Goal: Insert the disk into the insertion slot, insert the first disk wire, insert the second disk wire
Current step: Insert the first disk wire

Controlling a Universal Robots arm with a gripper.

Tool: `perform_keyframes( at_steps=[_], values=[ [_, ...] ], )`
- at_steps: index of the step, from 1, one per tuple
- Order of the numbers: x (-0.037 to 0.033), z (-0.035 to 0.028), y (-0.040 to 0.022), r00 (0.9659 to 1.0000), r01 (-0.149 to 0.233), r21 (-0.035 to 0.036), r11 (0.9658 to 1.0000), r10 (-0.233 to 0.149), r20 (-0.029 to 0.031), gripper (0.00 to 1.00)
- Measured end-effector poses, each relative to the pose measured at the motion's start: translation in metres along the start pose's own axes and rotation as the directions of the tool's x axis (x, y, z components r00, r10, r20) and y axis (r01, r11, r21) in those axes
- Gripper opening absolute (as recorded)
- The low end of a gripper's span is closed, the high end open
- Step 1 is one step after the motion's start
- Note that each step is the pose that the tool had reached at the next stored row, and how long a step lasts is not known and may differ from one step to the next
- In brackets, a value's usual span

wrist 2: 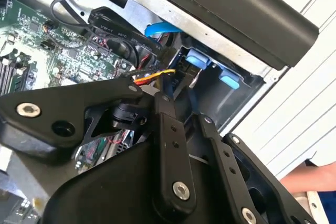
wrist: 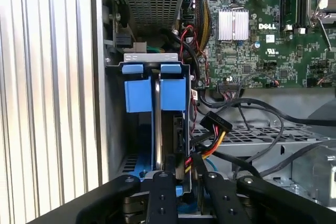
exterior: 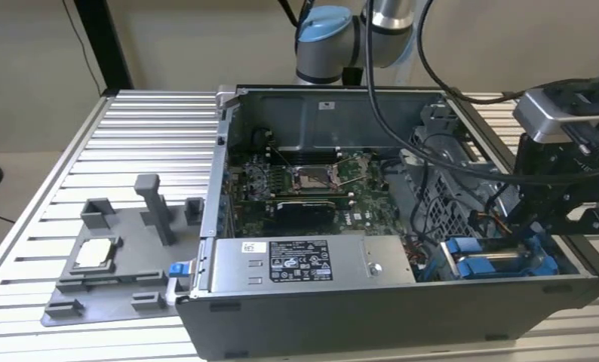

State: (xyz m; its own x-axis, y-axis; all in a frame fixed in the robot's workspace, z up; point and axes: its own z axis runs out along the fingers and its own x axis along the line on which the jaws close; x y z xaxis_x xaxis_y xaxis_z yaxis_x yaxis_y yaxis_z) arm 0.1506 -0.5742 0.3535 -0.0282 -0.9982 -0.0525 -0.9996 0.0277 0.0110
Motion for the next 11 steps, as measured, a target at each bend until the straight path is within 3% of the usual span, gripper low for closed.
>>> perform_keyframes(
  at_steps=[11],
  values=[
    [-0.0019, -0.0228, 0.0002, 0.9999, -0.011, 0.0006, 0.9999, 0.011, 0.0002, 1.00]
  ],
)
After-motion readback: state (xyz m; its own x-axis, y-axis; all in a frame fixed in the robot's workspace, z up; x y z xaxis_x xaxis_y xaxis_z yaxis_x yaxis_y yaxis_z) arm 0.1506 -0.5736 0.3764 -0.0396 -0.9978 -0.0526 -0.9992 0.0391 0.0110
